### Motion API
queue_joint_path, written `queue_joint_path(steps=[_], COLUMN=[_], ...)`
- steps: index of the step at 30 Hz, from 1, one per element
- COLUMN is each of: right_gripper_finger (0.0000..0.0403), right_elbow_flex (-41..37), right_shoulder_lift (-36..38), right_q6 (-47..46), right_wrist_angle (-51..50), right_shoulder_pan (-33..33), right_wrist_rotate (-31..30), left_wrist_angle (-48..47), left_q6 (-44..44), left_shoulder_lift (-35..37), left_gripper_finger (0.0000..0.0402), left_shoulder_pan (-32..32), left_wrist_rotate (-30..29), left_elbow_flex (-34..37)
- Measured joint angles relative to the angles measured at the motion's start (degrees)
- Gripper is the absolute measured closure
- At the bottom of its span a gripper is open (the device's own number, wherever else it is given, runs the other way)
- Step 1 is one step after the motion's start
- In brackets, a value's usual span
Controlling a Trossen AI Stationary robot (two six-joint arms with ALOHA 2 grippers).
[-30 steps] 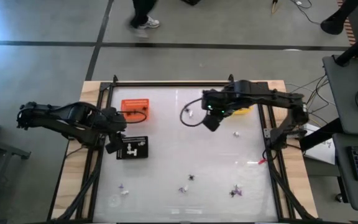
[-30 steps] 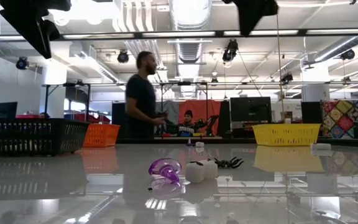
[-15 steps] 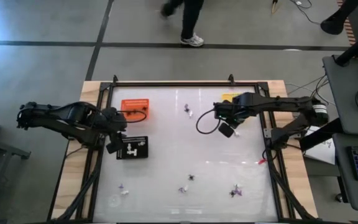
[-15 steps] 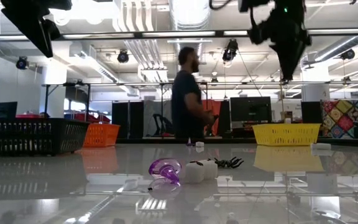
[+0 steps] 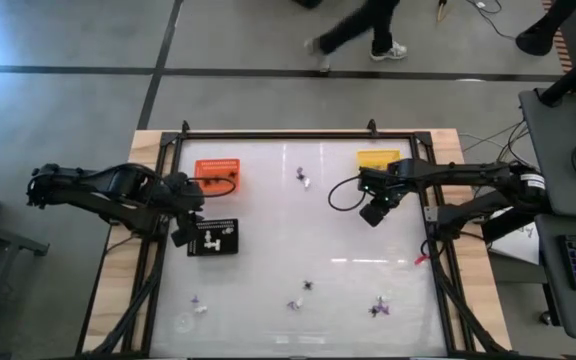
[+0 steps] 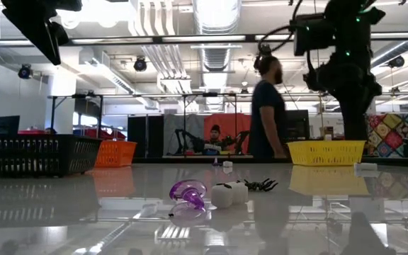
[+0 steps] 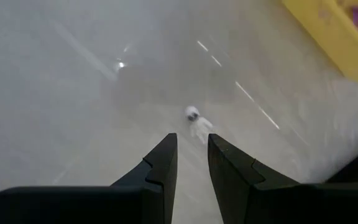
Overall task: Sort Halloween decoration
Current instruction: Put the white skeleton toy into the black bin
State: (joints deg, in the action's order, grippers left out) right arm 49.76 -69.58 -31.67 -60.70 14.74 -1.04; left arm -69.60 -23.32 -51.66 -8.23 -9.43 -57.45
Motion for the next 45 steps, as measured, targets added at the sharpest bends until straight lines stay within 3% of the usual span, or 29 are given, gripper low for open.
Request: queue_joint_path(steps=[11,28,31,37,45], right_gripper_finger=[0.0321,0.0321,0.033,0.0385,0.0391], right_elbow_flex=[-7.5,-19.4,-20.2,-20.7,-16.4], right_shoulder_lift=[-0.1,-0.1,-0.1,-0.1,-0.4], right_q6=[6.3,2.9,1.5,-2.0,-4.9], right_wrist_angle=[5.1,21.4,22.1,22.0,18.5], right_shoulder_pan=[1.9,3.2,3.8,4.0,4.0], right_wrist_rotate=[3.2,2.7,3.1,3.3,5.7], left_wrist_angle=[0.2,0.2,0.2,0.2,0.2], left_q6=[-1.1,-1.4,-1.4,-1.4,-1.2], left_shoulder_lift=[0.0,0.0,0.0,0.0,0.0], left_gripper_finger=[0.0304,0.0304,0.0304,0.0304,0.0304], left_shoulder_pan=[0.0,0.0,0.0,0.0,0.0], left_wrist_rotate=[0.0,0.0,0.0,0.0,0.0], left_elbow_flex=[0.0,0.0,0.0,0.0,0.0])
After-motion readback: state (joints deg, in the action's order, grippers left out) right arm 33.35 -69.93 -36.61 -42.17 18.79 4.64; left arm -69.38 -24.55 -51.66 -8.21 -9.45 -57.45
